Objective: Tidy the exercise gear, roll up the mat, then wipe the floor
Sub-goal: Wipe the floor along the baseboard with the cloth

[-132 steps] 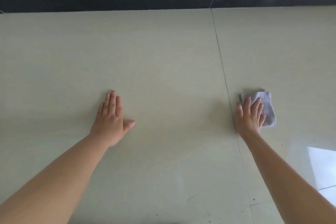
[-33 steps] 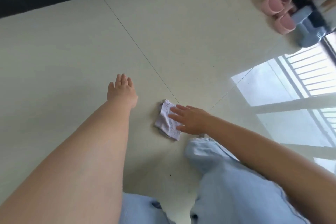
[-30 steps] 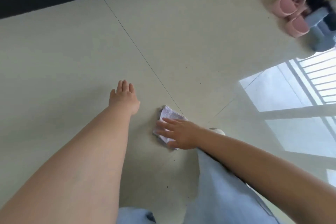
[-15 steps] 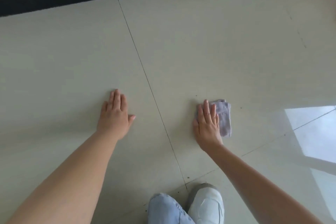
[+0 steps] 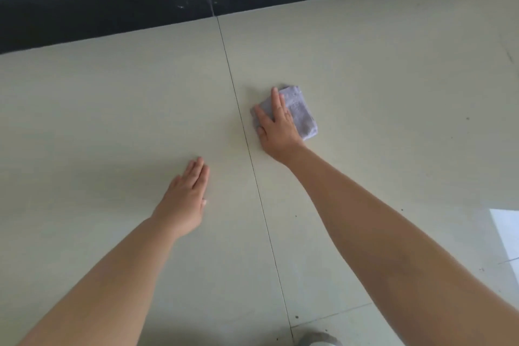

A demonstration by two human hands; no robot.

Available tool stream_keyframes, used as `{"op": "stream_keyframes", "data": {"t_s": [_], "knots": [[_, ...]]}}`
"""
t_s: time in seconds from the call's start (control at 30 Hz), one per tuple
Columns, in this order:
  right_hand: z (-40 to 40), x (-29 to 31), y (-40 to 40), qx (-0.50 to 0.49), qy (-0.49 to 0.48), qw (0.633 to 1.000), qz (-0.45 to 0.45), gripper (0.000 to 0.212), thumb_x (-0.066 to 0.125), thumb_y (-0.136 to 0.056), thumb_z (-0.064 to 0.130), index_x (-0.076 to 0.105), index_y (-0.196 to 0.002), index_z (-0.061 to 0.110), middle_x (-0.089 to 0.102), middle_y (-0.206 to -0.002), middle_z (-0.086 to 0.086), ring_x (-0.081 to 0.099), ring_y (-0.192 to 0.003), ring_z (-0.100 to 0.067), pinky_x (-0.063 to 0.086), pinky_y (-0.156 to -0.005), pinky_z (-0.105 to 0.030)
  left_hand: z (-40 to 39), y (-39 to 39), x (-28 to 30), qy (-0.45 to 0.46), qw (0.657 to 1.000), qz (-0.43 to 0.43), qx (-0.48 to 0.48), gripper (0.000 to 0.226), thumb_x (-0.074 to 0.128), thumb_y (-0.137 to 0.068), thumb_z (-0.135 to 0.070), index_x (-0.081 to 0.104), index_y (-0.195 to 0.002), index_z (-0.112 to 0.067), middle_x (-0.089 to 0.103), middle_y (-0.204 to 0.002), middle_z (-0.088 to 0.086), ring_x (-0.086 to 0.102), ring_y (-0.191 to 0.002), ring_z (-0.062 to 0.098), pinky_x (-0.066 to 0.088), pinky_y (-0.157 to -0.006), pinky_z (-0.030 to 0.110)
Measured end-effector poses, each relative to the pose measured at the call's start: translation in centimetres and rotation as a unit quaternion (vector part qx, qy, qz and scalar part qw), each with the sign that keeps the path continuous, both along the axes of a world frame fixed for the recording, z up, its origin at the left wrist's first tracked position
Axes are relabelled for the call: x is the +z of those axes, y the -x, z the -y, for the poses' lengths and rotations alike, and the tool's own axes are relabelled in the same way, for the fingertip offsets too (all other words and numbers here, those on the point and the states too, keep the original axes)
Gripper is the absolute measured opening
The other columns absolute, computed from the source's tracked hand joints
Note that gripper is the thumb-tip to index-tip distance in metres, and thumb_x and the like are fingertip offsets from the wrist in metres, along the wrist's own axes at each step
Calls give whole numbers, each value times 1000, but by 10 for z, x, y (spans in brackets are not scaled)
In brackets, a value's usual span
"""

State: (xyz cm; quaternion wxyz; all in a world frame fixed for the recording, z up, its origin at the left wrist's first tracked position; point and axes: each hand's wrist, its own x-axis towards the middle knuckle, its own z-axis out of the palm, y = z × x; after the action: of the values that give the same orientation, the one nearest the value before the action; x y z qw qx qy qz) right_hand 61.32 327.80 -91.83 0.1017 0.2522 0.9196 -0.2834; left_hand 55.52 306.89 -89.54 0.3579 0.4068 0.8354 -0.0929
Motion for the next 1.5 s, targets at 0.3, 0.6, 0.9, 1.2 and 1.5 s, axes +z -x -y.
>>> {"op": "stream_keyframes", "data": {"t_s": [0.3, 0.6, 0.9, 1.2, 1.5], "knots": [[97, -17, -92, 113, -113, 984, -75, 44, 23, -97, 28, 53, -122, 9, 51, -134, -20, 50, -124, -37, 38, -105, -36, 7, 14, 4, -56, 997, -21, -49, 82, 92, -47, -8, 58, -118, 16, 53, -128, 34, 60, -111, 46, 55, -81, 46], [137, 10, -144, -47, -13, 996, -79, 33, 36, -71, 10, 58, -95, 5, 67, -113, -23, 73, -74, -29, 50, -42, -23, 2, 32, 25, -6, 997, 28, -69, 60, 37, -100, -18, 7, -151, -10, -6, -160, 2, 2, -149, 12, 19, -118, 29], [185, 126, -136, -127, 118, 959, 223, 19, 42, -89, 4, 57, -81, 12, 51, -69, -2, 45, -72, -21, 27, -48, -23, 59, 7, 140, 29, 991, 117, -58, 46, 36, -100, -24, 32, -144, -10, 24, -155, 6, 23, -144, 19, 28, -115, 37], [245, 346, -71, -46, 156, 962, 217, 21, 46, -88, 9, 62, -75, 12, 40, -56, 5, 41, -61, -15, 30, -53, -25, 147, 10, 321, -16, 967, 242, 80, 53, 45, -98, -26, 27, -148, -23, 26, -156, -3, 25, -144, 14, 25, -116, 30], [300, 570, -13, 50, 121, 975, 179, 19, 51, -90, 16, 59, -105, 7, 54, -76, -3, 46, -72, -22, 34, -63, -23, 226, 36, 524, -101, 919, 302, 231, 34, 58, -91, -20, 60, -125, -18, 64, -124, -1, 55, -119, 9, 32, -85, 8]]}}
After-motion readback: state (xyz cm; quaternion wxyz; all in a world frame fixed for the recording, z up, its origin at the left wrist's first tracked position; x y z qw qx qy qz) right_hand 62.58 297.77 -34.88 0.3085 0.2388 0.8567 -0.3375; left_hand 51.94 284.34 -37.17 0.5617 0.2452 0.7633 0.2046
